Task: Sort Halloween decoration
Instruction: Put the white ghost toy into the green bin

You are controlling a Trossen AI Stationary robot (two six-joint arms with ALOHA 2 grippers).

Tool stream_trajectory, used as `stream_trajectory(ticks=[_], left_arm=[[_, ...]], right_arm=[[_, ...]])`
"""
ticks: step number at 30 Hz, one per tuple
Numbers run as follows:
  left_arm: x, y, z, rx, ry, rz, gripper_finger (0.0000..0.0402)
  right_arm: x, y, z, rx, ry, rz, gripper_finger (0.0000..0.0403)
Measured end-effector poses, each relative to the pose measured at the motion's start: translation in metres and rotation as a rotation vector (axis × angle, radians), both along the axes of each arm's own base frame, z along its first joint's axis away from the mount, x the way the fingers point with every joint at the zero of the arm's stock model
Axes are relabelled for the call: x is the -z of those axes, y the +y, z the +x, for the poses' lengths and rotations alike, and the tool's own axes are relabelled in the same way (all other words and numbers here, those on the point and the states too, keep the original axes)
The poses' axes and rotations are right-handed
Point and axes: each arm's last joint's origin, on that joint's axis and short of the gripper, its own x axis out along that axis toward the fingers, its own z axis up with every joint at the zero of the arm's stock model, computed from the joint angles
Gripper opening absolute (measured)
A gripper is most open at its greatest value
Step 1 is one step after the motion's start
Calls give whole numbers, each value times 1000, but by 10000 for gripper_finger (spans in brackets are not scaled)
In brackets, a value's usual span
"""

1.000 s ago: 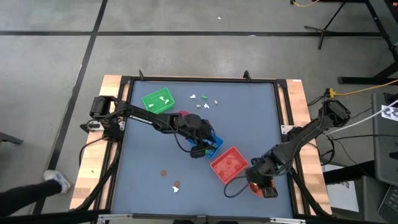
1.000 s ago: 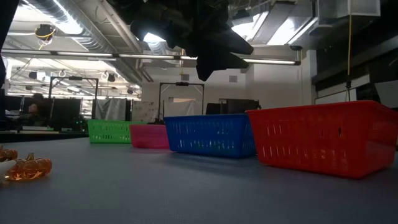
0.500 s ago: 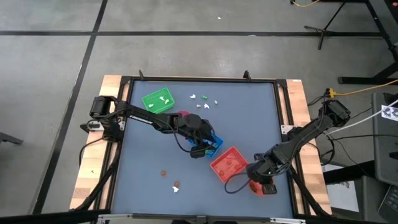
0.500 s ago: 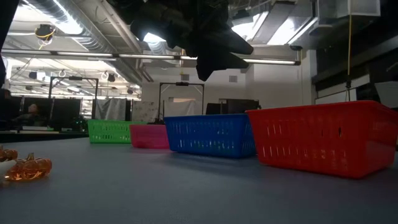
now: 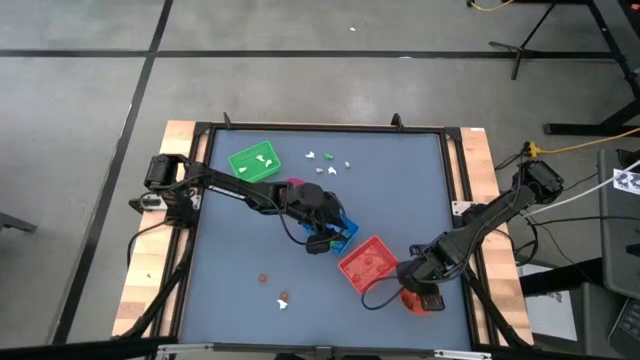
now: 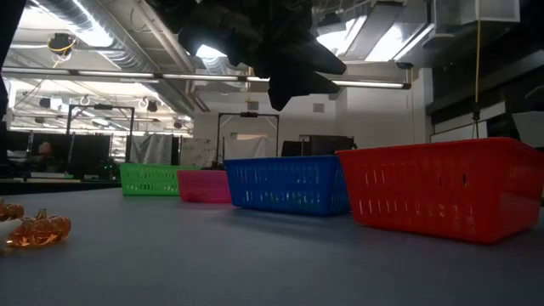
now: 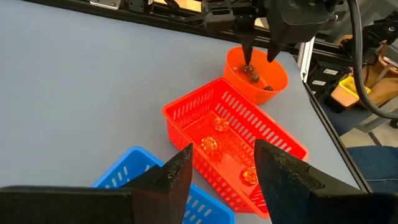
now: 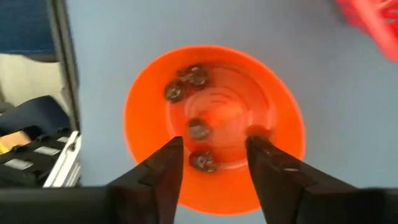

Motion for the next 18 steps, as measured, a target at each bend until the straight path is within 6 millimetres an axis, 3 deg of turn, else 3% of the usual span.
stream_trajectory(ticks=[7,18], left_arm=[[0,0,0,0,0,0,155],[-6,-1,-3,53,-30,97,155]], right_arm=[[1,-3,-1,15,-25,-78,218],[1,-3,0,17,-34,-87,213]])
